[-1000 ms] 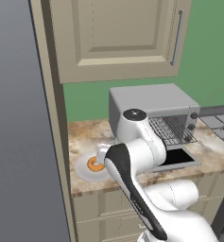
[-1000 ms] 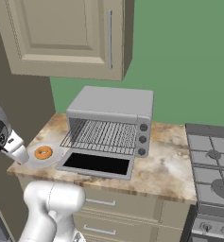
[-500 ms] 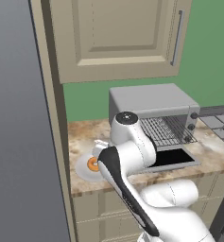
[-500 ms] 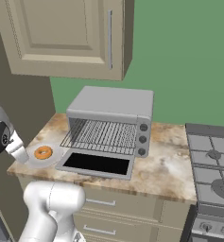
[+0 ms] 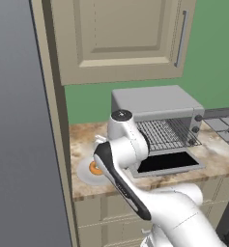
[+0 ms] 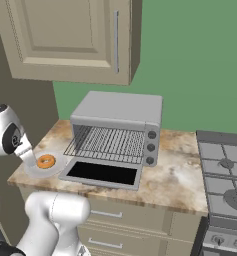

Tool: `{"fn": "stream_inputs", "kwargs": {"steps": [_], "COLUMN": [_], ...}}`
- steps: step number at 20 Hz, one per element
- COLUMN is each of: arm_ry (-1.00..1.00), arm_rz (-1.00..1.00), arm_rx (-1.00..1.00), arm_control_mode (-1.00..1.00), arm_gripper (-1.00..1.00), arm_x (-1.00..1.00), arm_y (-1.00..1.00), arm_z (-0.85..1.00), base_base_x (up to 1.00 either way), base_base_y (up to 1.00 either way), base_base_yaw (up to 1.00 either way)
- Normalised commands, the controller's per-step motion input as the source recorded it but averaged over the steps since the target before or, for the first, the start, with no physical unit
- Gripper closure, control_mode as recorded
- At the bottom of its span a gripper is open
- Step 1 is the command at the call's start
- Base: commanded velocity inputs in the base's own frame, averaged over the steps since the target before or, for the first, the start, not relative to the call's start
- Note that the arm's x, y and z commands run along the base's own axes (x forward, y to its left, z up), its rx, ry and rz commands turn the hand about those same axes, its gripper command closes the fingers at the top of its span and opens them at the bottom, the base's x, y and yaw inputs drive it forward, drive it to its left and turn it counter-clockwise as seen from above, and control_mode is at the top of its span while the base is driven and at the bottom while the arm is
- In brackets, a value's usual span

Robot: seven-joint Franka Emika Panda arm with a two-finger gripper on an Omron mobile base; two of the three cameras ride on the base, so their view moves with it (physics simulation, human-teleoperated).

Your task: Pick up the bagel from the plate, place it on the toaster oven rack, close the door, and set the timer.

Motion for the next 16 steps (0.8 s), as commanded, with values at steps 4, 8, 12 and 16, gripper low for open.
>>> {"fn": "stream_inputs", "kwargs": {"steps": [4,8,12,16], "arm_ry": [0.03,0.05,0.06,0.03], "arm_rz": [-0.02,-0.01,0.0,0.0], "arm_rx": [0.0,0.0,0.0,0.0], "arm_control_mode": [-1.0,-1.0,-1.0,-1.0], "arm_gripper": [-1.0,-1.0,-1.0,-1.0], "arm_x": [0.42,0.24,0.17,0.18], "arm_y": [0.0,0.0,0.03,0.02], "arm_z": [-0.33,-0.46,-0.49,-0.34], "base_base_x": [0.0,0.0,0.0,0.0], "base_base_y": [0.0,0.0,0.0,0.0], "base_base_yaw": [0.0,0.0,0.0,0.0]}}
